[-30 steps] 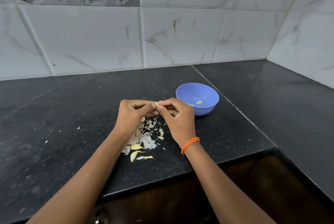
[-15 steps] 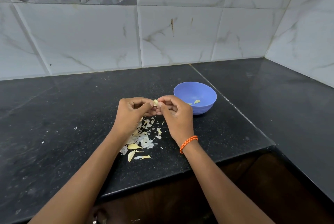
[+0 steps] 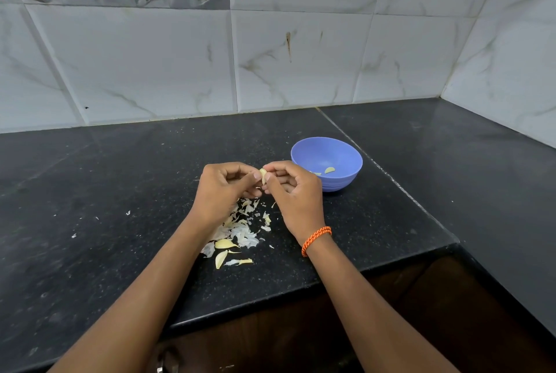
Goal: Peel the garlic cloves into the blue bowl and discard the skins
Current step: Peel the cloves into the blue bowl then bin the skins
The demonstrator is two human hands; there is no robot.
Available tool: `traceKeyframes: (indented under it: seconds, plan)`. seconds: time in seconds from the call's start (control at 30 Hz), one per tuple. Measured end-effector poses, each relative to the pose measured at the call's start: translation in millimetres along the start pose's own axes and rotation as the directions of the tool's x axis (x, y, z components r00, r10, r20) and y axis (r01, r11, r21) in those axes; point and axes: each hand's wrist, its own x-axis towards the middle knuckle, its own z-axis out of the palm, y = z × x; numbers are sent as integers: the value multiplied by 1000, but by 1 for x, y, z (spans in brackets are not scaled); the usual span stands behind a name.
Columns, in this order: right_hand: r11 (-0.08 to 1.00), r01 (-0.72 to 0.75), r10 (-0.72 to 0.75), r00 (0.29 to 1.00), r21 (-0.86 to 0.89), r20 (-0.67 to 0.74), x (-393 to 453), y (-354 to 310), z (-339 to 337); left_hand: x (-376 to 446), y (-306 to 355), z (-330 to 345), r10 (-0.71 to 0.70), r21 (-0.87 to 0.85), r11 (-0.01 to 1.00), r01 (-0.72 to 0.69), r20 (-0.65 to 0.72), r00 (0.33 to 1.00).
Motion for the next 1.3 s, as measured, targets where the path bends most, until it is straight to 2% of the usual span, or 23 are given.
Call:
traceKeyframes:
  seconds: [0.23, 0.37, 0.5, 1.03, 1.3]
  plan:
    - [999, -23, 22, 999, 36, 31, -1, -3, 0, -2, 4, 1, 51, 85, 995, -52, 10, 999]
    - [999, -19, 16, 998, 42, 66, -1, -4, 0, -3, 5, 1, 38, 33, 999, -36, -40, 999]
    - [998, -19, 16, 998, 55, 59, 0, -5, -2, -5, 5, 2, 38, -16, 999, -38, -29, 999]
    - [999, -15, 12, 997, 43, 77, 0, -3, 3, 0, -7, 7, 49, 82, 996, -43, -77, 996]
    - [999, -2, -2, 996, 55, 84, 0, -4, 3, 0, -6, 9, 41, 61, 998, -34, -121, 992]
